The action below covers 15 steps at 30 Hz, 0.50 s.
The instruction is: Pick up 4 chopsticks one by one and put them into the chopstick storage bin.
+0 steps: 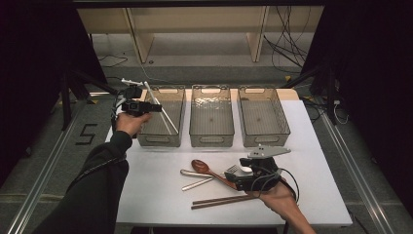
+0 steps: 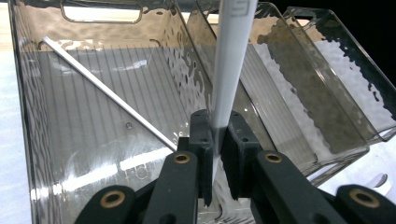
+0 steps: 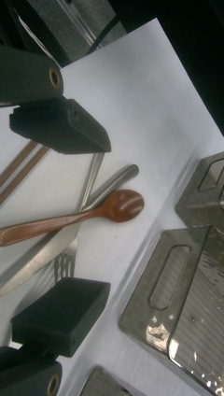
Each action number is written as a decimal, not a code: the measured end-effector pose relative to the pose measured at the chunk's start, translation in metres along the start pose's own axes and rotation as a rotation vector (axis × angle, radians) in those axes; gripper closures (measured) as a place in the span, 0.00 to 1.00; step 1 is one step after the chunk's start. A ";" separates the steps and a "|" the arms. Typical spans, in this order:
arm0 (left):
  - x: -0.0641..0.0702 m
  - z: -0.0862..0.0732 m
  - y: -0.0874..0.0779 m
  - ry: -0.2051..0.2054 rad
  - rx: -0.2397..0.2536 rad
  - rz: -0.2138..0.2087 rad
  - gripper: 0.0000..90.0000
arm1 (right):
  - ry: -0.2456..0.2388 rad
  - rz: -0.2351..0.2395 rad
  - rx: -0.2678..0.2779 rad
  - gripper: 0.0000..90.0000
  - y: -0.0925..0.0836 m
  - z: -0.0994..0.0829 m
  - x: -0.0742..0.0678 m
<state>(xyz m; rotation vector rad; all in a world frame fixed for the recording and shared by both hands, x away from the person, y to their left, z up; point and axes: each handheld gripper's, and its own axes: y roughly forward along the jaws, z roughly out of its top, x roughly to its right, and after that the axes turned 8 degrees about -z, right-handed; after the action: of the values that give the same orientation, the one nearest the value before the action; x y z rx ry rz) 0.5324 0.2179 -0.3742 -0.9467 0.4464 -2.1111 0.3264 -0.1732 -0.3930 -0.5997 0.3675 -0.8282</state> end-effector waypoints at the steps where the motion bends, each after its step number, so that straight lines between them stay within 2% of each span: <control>1: 0.000 0.000 0.001 -0.003 0.002 0.002 0.91 | -0.001 0.001 0.000 0.31 0.000 0.000 0.000; 7: 0.000 -0.001 0.003 -0.007 0.004 0.012 0.90 | -0.001 0.001 -0.003 0.31 0.000 0.000 0.000; 15: -0.003 0.000 0.004 -0.021 0.006 0.034 0.85 | -0.001 0.002 -0.004 0.31 0.000 0.000 0.000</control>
<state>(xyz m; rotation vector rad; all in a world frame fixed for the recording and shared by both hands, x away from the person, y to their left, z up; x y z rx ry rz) 0.5355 0.2176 -0.3783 -0.9502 0.4427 -2.0689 0.3262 -0.1730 -0.3932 -0.6034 0.3684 -0.8249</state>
